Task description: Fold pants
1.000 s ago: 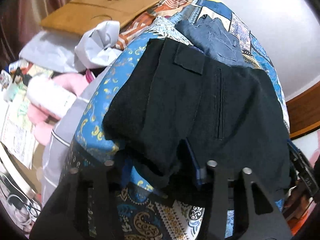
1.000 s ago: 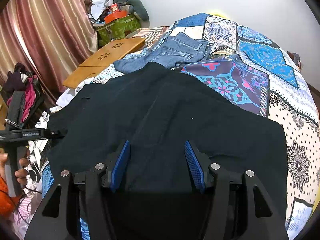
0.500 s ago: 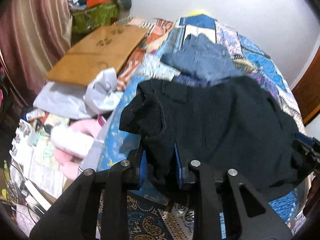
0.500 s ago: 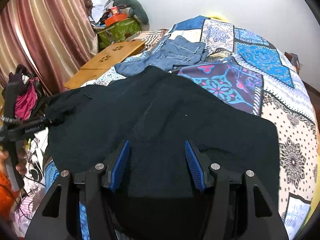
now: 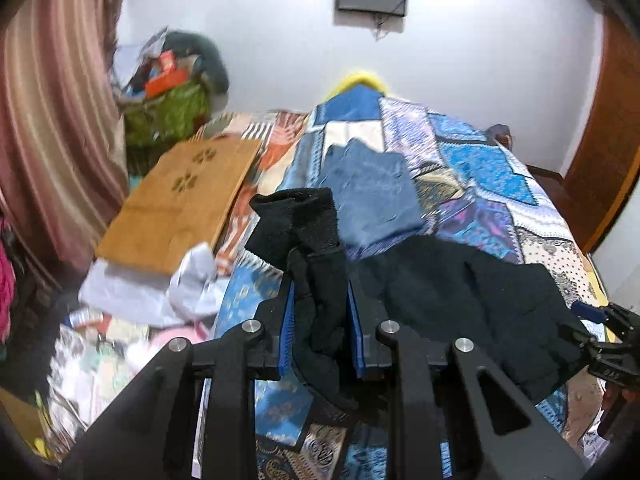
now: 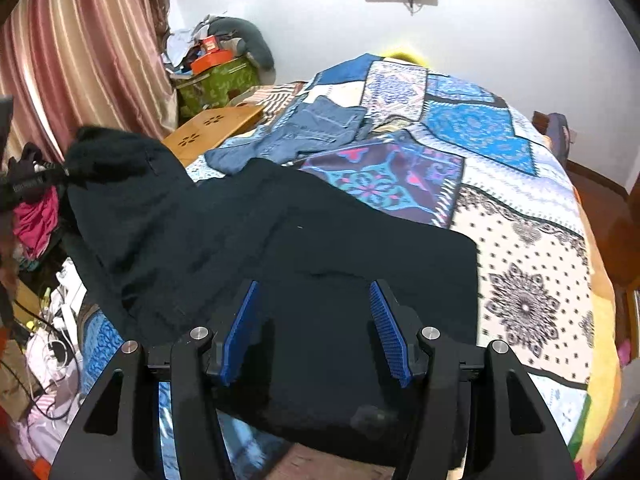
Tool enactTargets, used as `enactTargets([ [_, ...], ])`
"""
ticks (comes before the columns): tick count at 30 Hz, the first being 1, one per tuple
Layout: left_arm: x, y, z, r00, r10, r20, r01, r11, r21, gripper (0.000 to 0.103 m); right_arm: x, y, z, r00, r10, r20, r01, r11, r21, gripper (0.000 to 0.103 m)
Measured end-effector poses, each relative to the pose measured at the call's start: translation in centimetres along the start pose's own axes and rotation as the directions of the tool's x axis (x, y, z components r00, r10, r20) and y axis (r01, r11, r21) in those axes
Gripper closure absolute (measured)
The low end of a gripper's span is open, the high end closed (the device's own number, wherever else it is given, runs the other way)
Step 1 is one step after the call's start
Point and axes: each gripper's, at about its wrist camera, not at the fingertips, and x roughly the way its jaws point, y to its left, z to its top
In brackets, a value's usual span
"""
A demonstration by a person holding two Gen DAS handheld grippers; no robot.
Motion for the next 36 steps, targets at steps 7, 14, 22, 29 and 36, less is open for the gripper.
enactTargets([
  [7,-1.6,-5.4,2.4,0.998,-0.034,0.050,0.028,0.993,0.116,0.083,1.4,-2.7,-2.1,0.999,0.038,-0.038,-0.034,0.995,0.092,0.050],
  [14,-2.0,-11.0,4.4,0.990,-0.132,0.044,0.122,0.975,0.184,0.083,1.7,-3.1,-3.1,0.996,0.082,-0.020,-0.080,0.992,0.096,0.048],
  [22,-1.0,-15.0,4.4,0.983,-0.182,-0.007,0.179,0.960,0.215,0.083,1.0,-4.3,-3.5,0.993,0.121,0.005,-0.121,0.984,0.127,0.050],
  [29,-1.5,-18.7,5.1,0.967,-0.255,-0.003,0.247,0.934,0.259,0.083,-1.6,-6.4,-4.2,0.996,0.077,0.038,-0.082,0.984,0.156,0.050],
  [36,-1.8,-23.7,4.3,0.935,-0.353,-0.032,0.344,0.882,0.323,0.083,-1.7,-8.3,-5.9,0.999,0.042,-0.018,-0.038,0.980,0.193,0.050],
])
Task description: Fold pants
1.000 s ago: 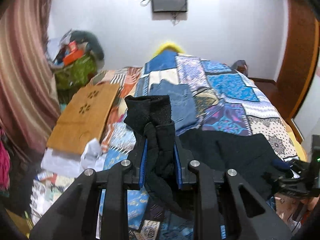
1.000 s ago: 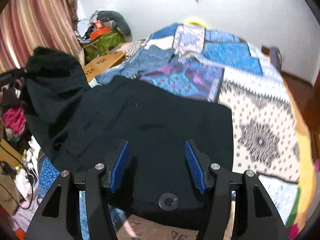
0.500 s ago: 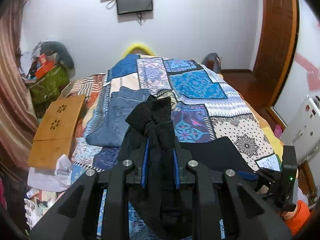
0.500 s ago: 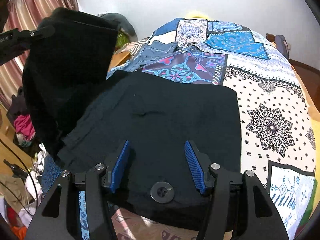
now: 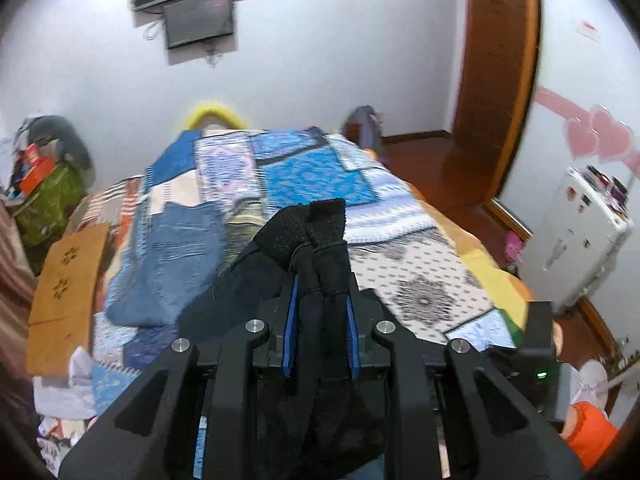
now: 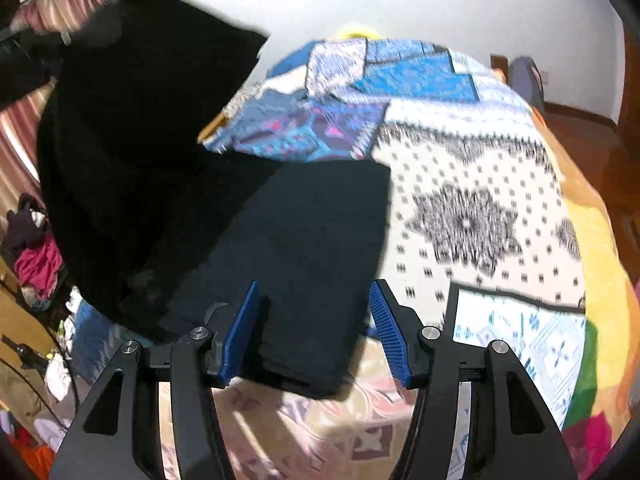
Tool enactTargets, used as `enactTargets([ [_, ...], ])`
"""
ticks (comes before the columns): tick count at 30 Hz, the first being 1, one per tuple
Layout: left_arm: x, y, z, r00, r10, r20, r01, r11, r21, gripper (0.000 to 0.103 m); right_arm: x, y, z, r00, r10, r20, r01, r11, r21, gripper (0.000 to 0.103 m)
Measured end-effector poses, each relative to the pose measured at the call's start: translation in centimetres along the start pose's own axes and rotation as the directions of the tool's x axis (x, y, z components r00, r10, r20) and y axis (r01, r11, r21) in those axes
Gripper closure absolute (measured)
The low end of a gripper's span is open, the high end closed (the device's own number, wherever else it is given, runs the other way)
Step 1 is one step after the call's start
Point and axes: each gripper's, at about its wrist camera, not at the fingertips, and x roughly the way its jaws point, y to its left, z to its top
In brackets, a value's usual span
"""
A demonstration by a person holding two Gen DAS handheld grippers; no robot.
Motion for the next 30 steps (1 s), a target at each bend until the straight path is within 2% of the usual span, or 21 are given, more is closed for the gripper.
enactTargets([
  [3,2.2,-2.5,-0.6,0.997,-0.049,-0.053,0.052,0.997,0.056,0.083,-0.1,-0.4,-0.4,1.000,0.012,0.007,-0.012,1.000,0.023,0.050],
  [5,4.5,-3.6,-1.6,0.988,-0.081,-0.131,0.089,0.994,0.059,0.083,-1.0,-0.7,-0.6,1.000,0.008,0.028,-0.009,0.999,0.041,0.050],
  [8,8.1,-4.7,-3.6,0.959,-0.135,-0.250,0.150,0.988,0.039,0.083,-2.6,-1.6,-0.9,0.998,-0.011,0.059,0.006,0.997,0.075,0.050],
  [10,9.3,-5.5,-4.9,0.946,-0.153,-0.287,0.169,0.985,0.032,0.082,-3.8,-2.4,-1.2,0.997,-0.038,0.072,0.032,0.995,0.093,0.050],
  [16,9.8,-7.0,-6.7,0.946,-0.135,-0.294,0.157,0.986,0.051,0.082,-5.7,-4.7,-2.2,0.990,-0.124,0.062,0.115,0.986,0.123,0.050],
  [19,10.1,-7.0,-6.9,0.939,-0.137,-0.317,0.162,0.985,0.055,0.078,-6.1,-5.6,-2.3,0.988,-0.141,0.057,0.131,0.981,0.142,0.050],
  [21,9.9,-6.8,-7.0,0.932,-0.151,-0.328,0.176,0.983,0.047,0.063,-6.2,-5.5,-2.1,0.988,-0.141,0.061,0.130,0.980,0.148,0.050],
  [22,9.7,-6.7,-7.0,0.924,-0.177,-0.339,0.200,0.979,0.034,0.047,-6.2,-5.3,-2.0,0.988,-0.138,0.065,0.128,0.981,0.146,0.050],
  [23,9.4,-6.4,-7.0,0.915,-0.209,-0.345,0.229,0.973,0.018,0.036,-6.3,-4.9,-1.8,0.988,-0.136,0.071,0.125,0.982,0.140,0.050],
  [24,8.9,-6.2,-6.9,0.916,-0.223,-0.332,0.240,0.971,0.010,0.035,-6.4,-4.6,-1.5,0.988,-0.134,0.079,0.123,0.984,0.131,0.050],
  [25,8.1,-5.9,-6.6,0.930,-0.211,-0.303,0.226,0.974,0.017,0.035,-6.5,-4.2,-1.2,0.987,-0.132,0.091,0.121,0.985,0.119,0.050],
  [28,6.4,-4.4,-5.7,0.959,-0.129,-0.252,0.144,0.989,0.043,0.034,-7.0,-3.2,-0.4,0.981,-0.139,0.133,0.127,0.987,0.094,0.050],
  [30,5.4,-2.6,-5.0,0.971,-0.091,-0.219,0.100,0.994,0.030,0.034,-6.9,-2.8,0.2,0.980,-0.134,0.146,0.121,0.988,0.093,0.050],
])
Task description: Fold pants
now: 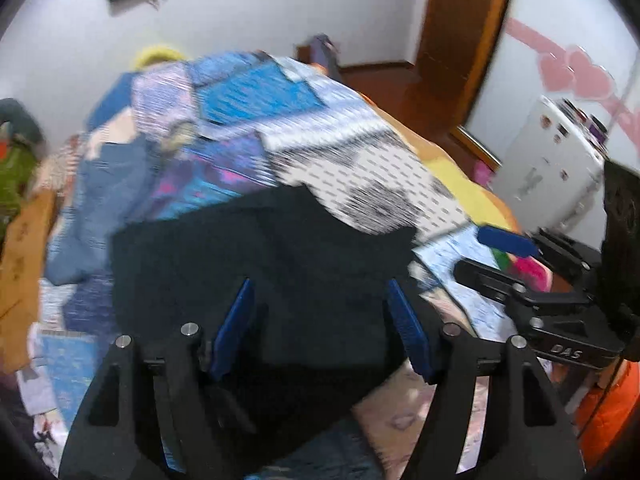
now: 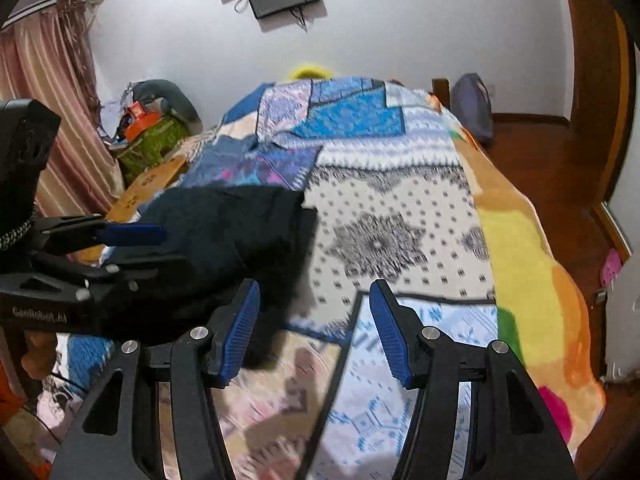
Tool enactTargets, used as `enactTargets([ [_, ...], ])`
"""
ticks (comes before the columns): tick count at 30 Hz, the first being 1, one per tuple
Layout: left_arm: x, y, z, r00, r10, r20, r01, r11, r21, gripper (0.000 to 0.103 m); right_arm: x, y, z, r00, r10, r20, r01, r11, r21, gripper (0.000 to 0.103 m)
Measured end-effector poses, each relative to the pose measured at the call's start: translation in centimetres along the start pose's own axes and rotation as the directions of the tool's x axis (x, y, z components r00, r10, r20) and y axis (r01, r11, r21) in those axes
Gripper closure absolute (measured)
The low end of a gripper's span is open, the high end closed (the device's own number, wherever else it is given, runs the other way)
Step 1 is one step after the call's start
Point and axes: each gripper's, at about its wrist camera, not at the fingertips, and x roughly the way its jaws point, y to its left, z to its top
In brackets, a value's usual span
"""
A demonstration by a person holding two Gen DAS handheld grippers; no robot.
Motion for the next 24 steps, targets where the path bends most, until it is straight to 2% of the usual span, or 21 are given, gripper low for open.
enactTargets([
  [5,-2.2,5.6,0.3,0.994,0.107,0.034,-0.105,0.992,-0.065,0.032,0.5,2.0,0.7,0.999,0.048,0.013,-0.048,0.999,-0.004,0.050],
  [9,-2.6,10.6,0.2,0.981,0.192,0.002,-0.191,0.975,-0.116,0.032,1.6,3.8,0.9,0.998,0.065,0.000,-0.065,0.997,-0.032,0.050],
  [12,-2.1,13.8,-0.2,0.975,0.218,-0.036,-0.221,0.965,-0.142,0.032,2.2,4.9,1.4,0.997,0.078,0.009,-0.078,0.996,-0.050,0.050],
  [16,0.4,15.5,-1.1,0.974,0.204,-0.100,-0.216,0.968,-0.130,0.032,3.4,6.2,2.4,0.997,0.080,0.019,-0.078,0.993,-0.086,0.050],
  [20,3.7,15.6,-2.3,0.975,0.162,-0.155,-0.183,0.974,-0.132,0.032,5.2,5.9,1.9,0.999,0.040,-0.025,-0.042,0.995,-0.087,0.050],
  [24,5.3,15.9,-2.0,0.985,0.101,-0.140,-0.126,0.975,-0.185,0.028,6.3,4.6,0.0,0.995,0.020,-0.099,-0.026,0.998,-0.065,0.050],
])
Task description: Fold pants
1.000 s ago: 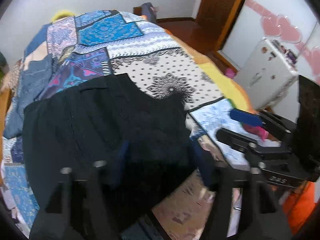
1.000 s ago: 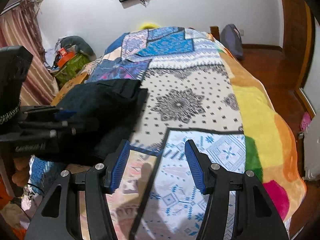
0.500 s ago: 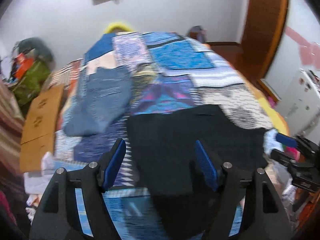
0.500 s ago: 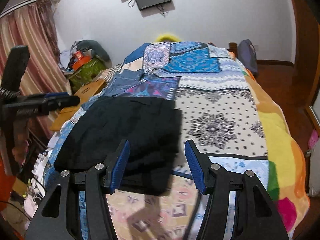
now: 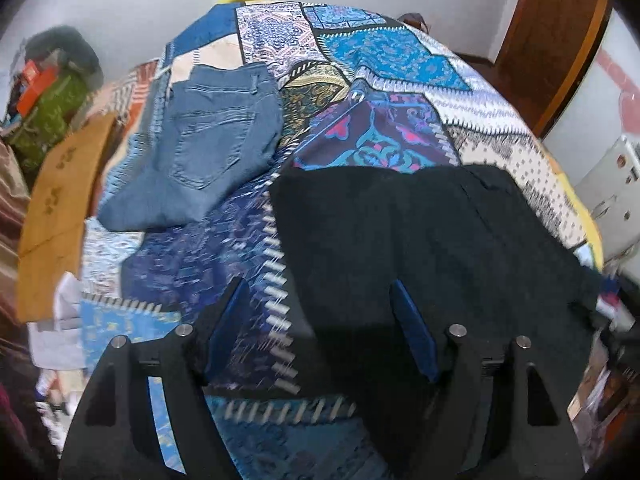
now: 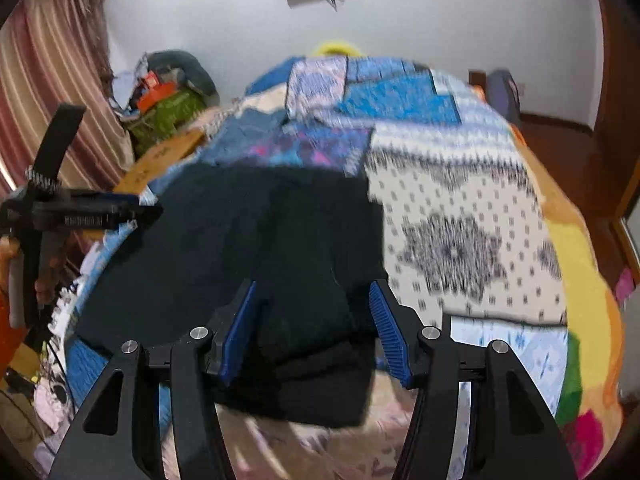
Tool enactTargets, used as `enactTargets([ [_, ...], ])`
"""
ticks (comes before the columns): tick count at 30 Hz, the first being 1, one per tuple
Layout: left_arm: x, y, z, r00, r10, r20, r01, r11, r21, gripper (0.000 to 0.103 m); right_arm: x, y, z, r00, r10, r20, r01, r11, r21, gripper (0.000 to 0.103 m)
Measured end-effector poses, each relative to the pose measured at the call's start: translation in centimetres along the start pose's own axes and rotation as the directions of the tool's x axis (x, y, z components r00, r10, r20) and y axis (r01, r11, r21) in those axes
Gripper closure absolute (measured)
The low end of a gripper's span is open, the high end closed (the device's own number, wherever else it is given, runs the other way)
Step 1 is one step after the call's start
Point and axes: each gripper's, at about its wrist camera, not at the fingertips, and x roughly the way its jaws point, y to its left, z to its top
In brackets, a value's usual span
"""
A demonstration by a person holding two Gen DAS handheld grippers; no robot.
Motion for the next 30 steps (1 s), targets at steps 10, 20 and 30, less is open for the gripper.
enactTargets([
  [10,3.9,-0.3,3.0,0.994,-0.101,-0.038,0.099,0.994,-0.054,0.020,-1.6,-0.5,-1.6,1.000,-0.007,-0.002,0.007,0.998,0.064,0.048],
  [20,3.1,-1.4,3.3,0.998,-0.048,0.035,0.046,0.998,0.045,0.075,-0.7,-1.4,-2.1,0.999,0.041,-0.018,-0.039,0.994,0.106,0.046],
  [30,-1.5,1.5,-2.4,0.996,-0.027,0.082,0.030,0.999,-0.040,0.083,0.2,-2.3,0.1,0.999,-0.024,-0.028,0.025,0.999,0.038,0.046],
])
